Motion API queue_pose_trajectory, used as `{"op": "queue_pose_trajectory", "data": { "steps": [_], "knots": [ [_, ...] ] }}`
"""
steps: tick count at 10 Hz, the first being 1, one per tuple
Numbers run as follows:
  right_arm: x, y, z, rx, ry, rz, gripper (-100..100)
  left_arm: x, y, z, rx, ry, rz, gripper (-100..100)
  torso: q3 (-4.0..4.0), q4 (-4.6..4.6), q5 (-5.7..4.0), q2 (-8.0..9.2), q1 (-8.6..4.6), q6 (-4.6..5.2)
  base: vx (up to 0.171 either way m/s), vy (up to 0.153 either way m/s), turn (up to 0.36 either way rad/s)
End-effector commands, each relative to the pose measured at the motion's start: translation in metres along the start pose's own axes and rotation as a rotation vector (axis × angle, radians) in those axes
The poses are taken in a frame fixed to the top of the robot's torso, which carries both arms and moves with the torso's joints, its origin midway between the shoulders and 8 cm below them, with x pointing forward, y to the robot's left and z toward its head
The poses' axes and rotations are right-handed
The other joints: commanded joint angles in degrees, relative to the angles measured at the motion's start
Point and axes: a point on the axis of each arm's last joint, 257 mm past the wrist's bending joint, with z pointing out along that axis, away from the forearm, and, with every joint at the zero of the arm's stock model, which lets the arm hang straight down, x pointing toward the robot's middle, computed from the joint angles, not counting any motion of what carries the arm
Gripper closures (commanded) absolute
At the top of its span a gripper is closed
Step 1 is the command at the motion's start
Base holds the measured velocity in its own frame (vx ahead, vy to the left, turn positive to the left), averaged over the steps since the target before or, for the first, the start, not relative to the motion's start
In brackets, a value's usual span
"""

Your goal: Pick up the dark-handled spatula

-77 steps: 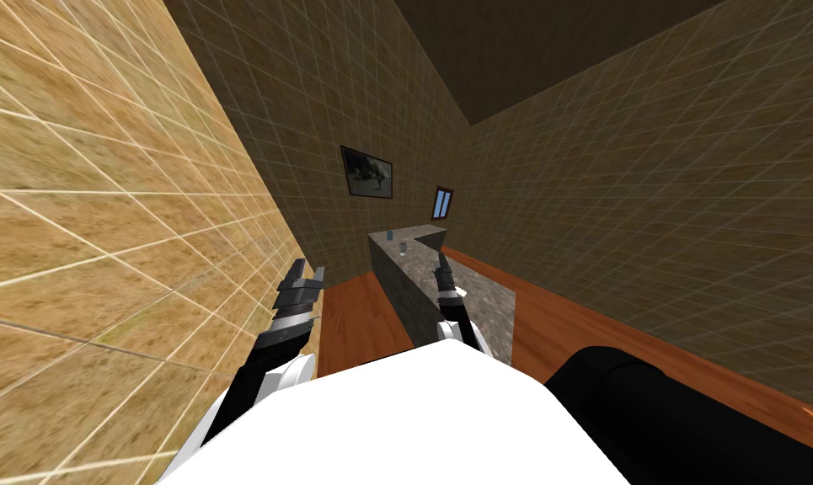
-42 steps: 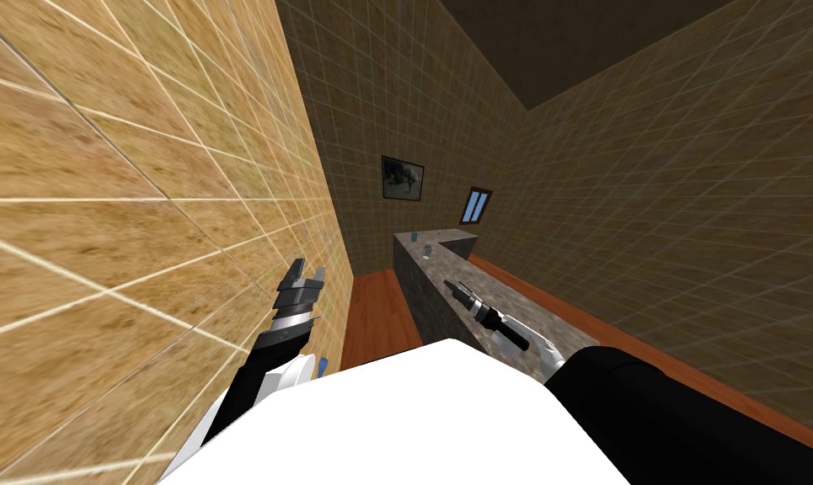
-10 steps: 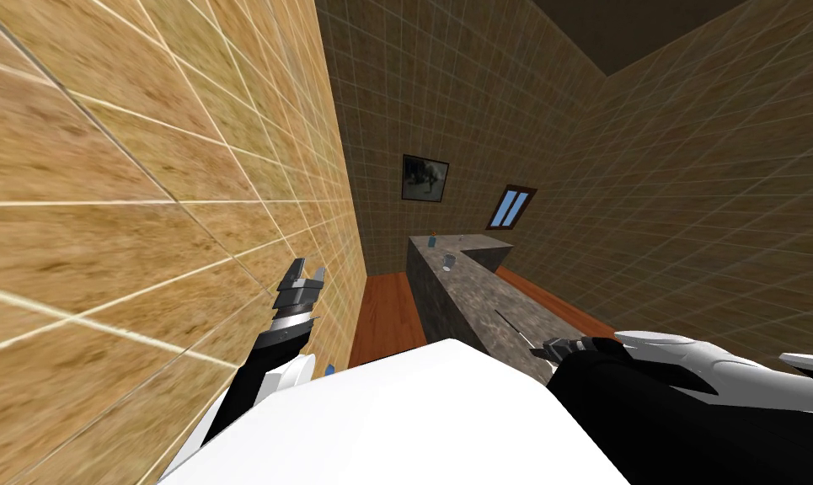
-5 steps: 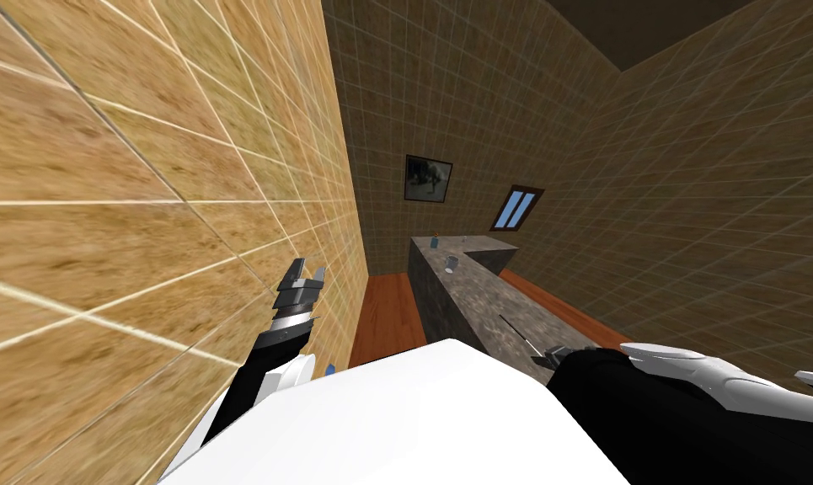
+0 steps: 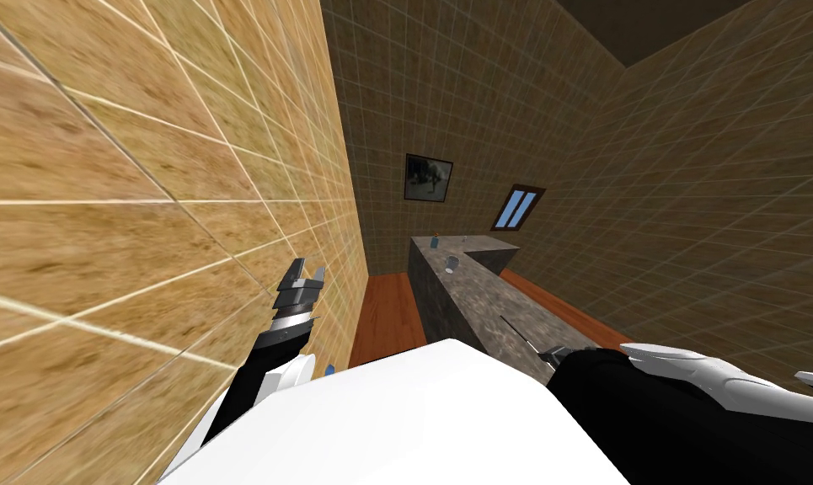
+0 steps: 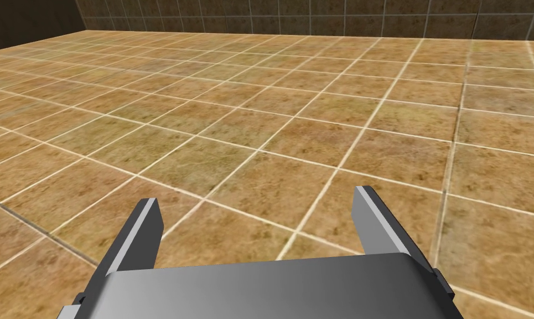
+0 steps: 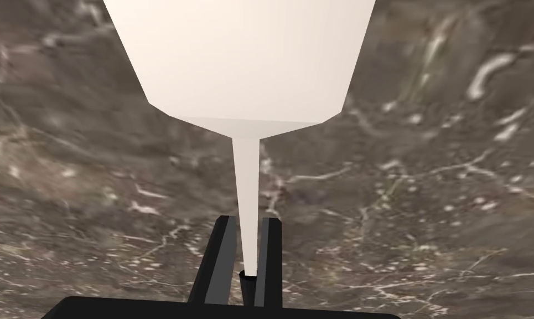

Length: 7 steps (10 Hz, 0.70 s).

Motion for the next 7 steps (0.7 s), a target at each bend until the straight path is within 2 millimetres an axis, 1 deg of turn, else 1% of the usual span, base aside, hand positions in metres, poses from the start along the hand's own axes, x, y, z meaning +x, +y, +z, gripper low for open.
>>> {"op": "queue_pose_trajectory", "data": {
  "steps": [1,2,3,5,6,7],
  "knots": [
    [0.0,0.0,0.0,0.0,0.0,0.0,100,0.0,0.0,0.0,0.0,0.0,0.0,0,0.0,0.0,0.0,0.0,0.0,0.0,0.0,0.0,0.0],
    [0.0,0.0,0.0,0.0,0.0,0.0,0,0.0,0.0,0.0,0.0,0.0,0.0,0,0.0,0.0,0.0,0.0,0.0,0.0,0.0,0.0,0.0],
    [-0.013,-0.003,-0.007,-0.004,0.0,-0.011,100,0.0,0.0,0.0,0.0,0.0,0.0,0,0.0,0.0,0.0,0.0,0.0,0.0,-0.022,0.018,-0.101],
    [-0.023,-0.005,-0.013,-0.007,0.0,-0.021,100,0.0,0.0,0.0,0.0,0.0,0.0,0,0.08,0.02,0.06,0.15,0.15,0.05,-0.034,0.03,-0.089],
    [-0.019,-0.005,-0.011,-0.005,0.001,-0.018,100,0.0,0.0,0.0,0.0,0.0,0.0,0,0.09,0.03,0.06,0.15,0.16,0.03,-0.013,0.011,-0.012],
    [-0.02,-0.005,-0.011,-0.006,0.0,-0.018,0,0.0,0.0,0.0,0.0,0.0,0.0,0,0.06,0.02,0.02,0.09,0.1,0.02,0.0,0.0,0.0]
  ]
}}
